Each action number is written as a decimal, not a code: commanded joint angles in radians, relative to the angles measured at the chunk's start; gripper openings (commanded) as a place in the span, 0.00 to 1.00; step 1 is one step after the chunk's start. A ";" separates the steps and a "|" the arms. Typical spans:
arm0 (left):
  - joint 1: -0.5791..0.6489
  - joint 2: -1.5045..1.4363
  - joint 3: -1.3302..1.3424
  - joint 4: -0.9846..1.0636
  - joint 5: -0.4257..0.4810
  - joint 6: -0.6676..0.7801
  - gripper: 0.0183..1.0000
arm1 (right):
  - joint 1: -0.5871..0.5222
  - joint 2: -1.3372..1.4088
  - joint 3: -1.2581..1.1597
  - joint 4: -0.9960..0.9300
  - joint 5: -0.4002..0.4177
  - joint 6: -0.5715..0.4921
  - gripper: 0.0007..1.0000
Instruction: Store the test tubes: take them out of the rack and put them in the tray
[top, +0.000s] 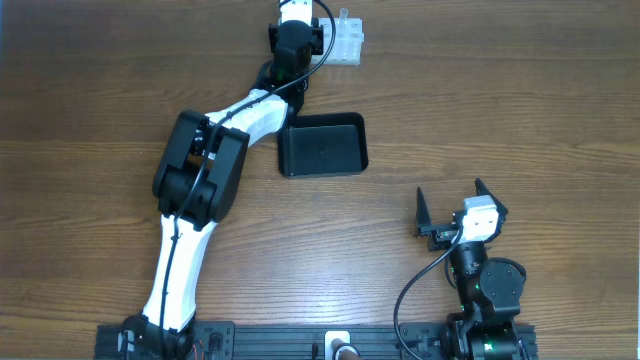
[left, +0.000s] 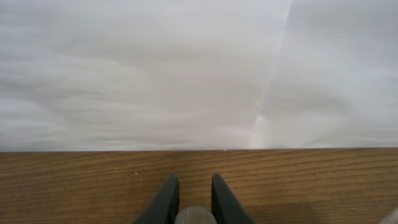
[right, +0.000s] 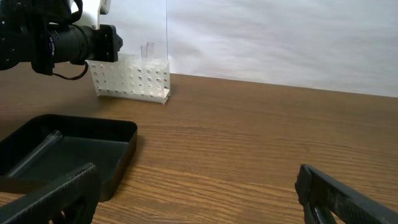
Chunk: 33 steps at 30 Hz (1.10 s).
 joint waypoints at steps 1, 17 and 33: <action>0.001 -0.007 0.021 0.001 0.014 0.004 0.02 | -0.005 -0.007 -0.005 -0.002 -0.012 0.003 0.99; 0.014 -0.127 0.021 0.000 -0.016 0.008 0.02 | -0.005 -0.007 -0.005 -0.002 -0.012 0.003 0.99; 0.018 -0.397 0.021 -0.243 -0.011 0.006 0.02 | -0.005 -0.007 -0.005 -0.002 -0.012 0.003 0.99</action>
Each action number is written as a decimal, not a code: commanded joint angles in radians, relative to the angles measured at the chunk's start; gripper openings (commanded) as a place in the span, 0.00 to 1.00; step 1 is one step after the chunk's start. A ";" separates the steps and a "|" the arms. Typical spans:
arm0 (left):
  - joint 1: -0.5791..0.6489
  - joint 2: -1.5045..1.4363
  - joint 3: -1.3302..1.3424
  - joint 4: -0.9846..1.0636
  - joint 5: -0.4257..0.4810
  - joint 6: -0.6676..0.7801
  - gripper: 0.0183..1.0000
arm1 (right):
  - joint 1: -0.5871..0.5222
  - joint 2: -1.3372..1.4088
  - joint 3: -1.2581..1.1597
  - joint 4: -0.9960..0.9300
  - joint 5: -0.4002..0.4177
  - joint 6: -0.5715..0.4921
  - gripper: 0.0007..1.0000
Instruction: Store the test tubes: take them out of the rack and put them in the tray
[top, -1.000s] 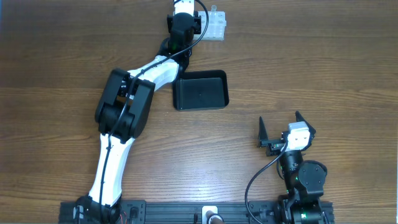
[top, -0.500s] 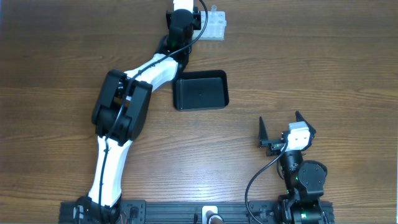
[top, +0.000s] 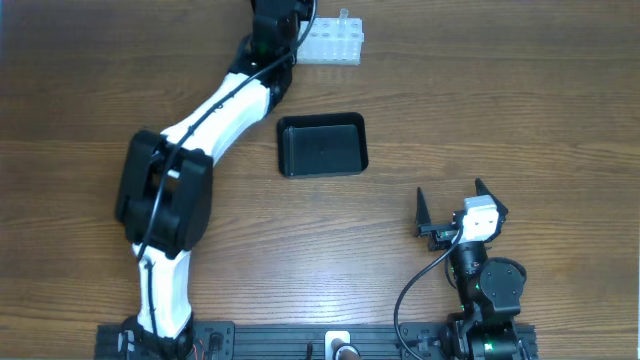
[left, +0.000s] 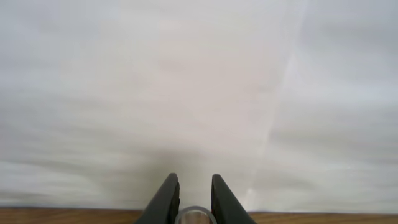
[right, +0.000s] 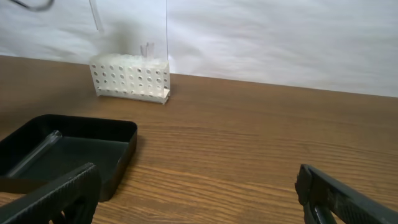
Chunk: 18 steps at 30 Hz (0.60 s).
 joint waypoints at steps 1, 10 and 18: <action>-0.001 -0.141 0.021 -0.089 -0.007 0.004 0.02 | -0.005 -0.007 -0.005 -0.002 -0.012 0.003 0.99; -0.039 -0.282 0.021 -0.525 -0.007 -0.220 0.02 | -0.005 -0.007 -0.005 -0.002 -0.012 0.003 0.99; -0.105 -0.283 0.021 -0.940 0.026 -0.394 0.02 | -0.005 -0.007 -0.005 -0.002 -0.012 0.003 0.99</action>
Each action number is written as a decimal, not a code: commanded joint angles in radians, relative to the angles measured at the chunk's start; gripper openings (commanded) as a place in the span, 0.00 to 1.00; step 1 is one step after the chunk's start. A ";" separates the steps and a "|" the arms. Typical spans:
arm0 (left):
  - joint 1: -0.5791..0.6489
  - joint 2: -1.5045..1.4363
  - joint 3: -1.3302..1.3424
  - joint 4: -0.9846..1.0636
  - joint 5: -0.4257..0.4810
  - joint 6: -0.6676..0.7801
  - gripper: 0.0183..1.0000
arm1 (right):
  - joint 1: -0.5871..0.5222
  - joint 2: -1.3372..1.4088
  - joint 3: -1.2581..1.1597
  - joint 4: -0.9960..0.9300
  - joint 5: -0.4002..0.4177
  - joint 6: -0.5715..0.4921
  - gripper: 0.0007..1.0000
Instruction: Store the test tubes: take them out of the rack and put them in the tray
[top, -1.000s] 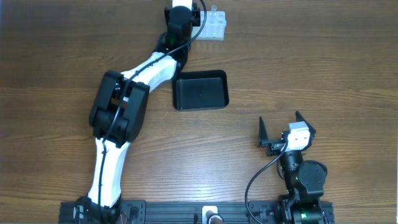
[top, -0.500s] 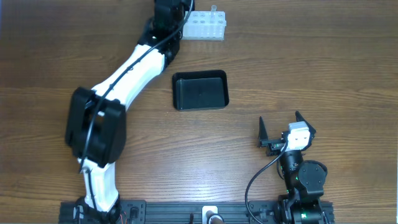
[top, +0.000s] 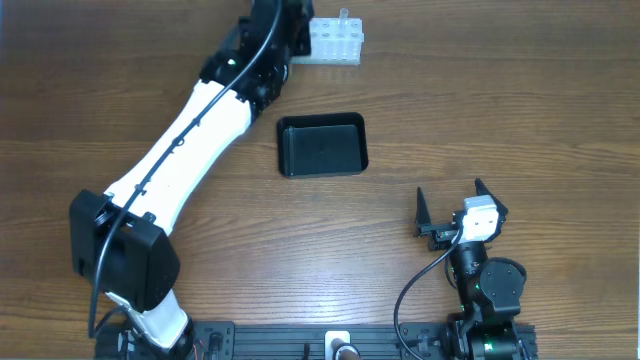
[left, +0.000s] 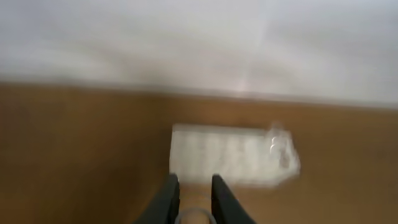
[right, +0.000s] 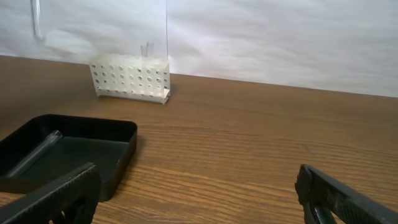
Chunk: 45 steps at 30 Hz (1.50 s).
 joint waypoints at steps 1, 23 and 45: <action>-0.043 -0.004 0.005 -0.119 0.014 -0.113 0.02 | -0.005 -0.007 -0.005 -0.002 -0.012 0.003 0.99; -0.066 0.187 0.005 -0.294 0.228 -0.213 0.02 | -0.005 -0.007 -0.005 -0.002 -0.012 0.003 0.99; -0.044 0.253 0.005 -0.383 0.235 -0.213 0.02 | -0.005 -0.007 -0.005 -0.002 -0.012 0.003 0.99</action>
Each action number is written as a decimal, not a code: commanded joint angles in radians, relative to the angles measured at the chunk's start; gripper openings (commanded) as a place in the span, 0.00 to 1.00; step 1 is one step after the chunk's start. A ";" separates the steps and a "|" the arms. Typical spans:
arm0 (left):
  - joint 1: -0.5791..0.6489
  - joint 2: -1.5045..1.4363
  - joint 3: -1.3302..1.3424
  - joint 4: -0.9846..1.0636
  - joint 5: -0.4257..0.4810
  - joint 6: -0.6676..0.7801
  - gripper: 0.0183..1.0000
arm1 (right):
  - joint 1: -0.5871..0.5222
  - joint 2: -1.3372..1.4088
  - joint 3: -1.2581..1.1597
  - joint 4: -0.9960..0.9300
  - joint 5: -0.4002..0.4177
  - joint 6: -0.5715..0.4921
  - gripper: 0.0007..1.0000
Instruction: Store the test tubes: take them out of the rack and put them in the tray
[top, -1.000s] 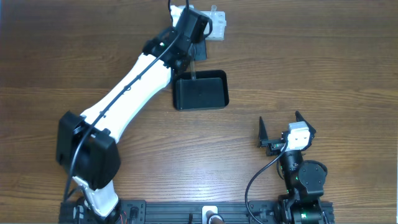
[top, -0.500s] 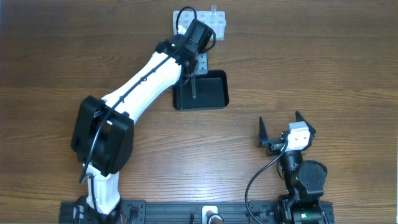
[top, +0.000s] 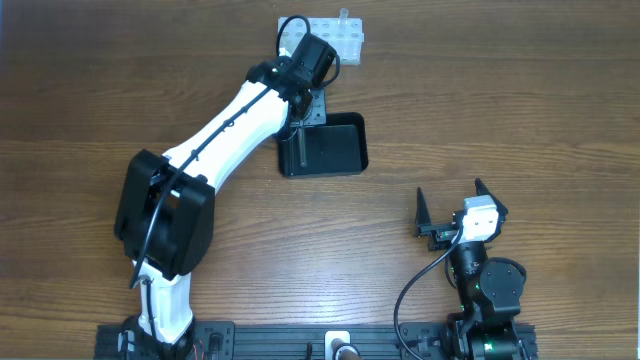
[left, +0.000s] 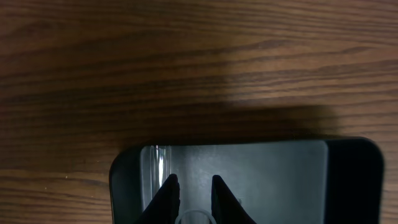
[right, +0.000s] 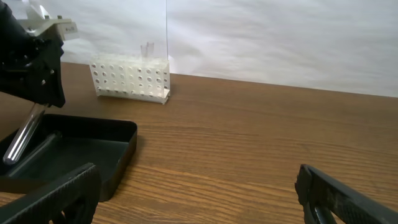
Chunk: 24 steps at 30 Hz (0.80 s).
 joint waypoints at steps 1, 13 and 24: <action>0.003 0.047 0.005 -0.001 0.010 -0.011 0.02 | -0.005 -0.007 -0.005 -0.002 -0.012 0.003 0.99; 0.010 0.065 0.005 -0.001 0.010 -0.011 0.02 | -0.005 -0.007 -0.005 -0.002 -0.012 0.003 0.99; 0.010 0.103 0.005 0.035 0.010 -0.011 0.02 | -0.005 -0.007 -0.005 -0.002 -0.012 0.003 0.99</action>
